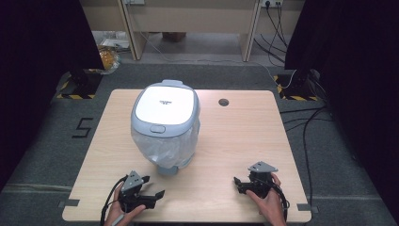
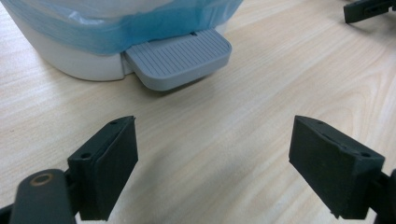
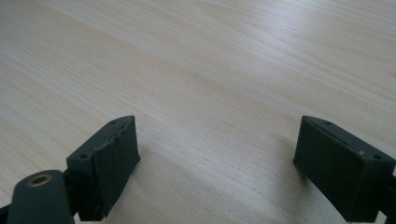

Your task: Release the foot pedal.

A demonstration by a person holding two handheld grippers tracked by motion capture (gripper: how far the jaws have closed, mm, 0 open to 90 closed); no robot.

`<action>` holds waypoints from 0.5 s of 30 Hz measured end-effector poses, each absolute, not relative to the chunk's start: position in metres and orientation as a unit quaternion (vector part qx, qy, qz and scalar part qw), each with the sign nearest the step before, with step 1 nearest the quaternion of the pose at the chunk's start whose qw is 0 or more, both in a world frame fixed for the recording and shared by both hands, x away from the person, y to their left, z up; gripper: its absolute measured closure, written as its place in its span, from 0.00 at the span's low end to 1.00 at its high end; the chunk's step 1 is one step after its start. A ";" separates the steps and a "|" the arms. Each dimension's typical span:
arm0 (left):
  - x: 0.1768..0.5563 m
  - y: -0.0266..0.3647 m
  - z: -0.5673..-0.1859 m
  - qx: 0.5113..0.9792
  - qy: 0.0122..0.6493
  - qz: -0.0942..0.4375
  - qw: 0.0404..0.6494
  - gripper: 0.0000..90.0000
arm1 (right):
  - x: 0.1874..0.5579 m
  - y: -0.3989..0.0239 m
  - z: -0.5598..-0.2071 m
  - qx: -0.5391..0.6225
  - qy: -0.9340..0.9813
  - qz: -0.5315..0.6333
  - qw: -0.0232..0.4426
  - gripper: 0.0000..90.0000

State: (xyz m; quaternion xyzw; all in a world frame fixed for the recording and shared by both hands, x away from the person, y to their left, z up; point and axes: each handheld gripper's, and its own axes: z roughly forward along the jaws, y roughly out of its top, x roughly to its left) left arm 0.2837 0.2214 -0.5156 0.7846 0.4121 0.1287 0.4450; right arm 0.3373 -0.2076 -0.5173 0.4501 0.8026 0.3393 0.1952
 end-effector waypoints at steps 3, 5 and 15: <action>0.281 0.221 -0.516 0.789 0.409 0.134 0.438 0.17 | 0.337 -0.208 -0.517 0.450 0.803 0.339 0.196 0.15; 0.279 0.220 -0.518 0.795 0.405 0.135 0.431 0.17 | 0.337 -0.208 -0.517 0.450 0.803 0.339 0.196 0.15; 0.275 0.216 -0.526 0.813 0.397 0.155 0.396 0.17 | 0.337 -0.208 -0.517 0.450 0.803 0.339 0.196 0.15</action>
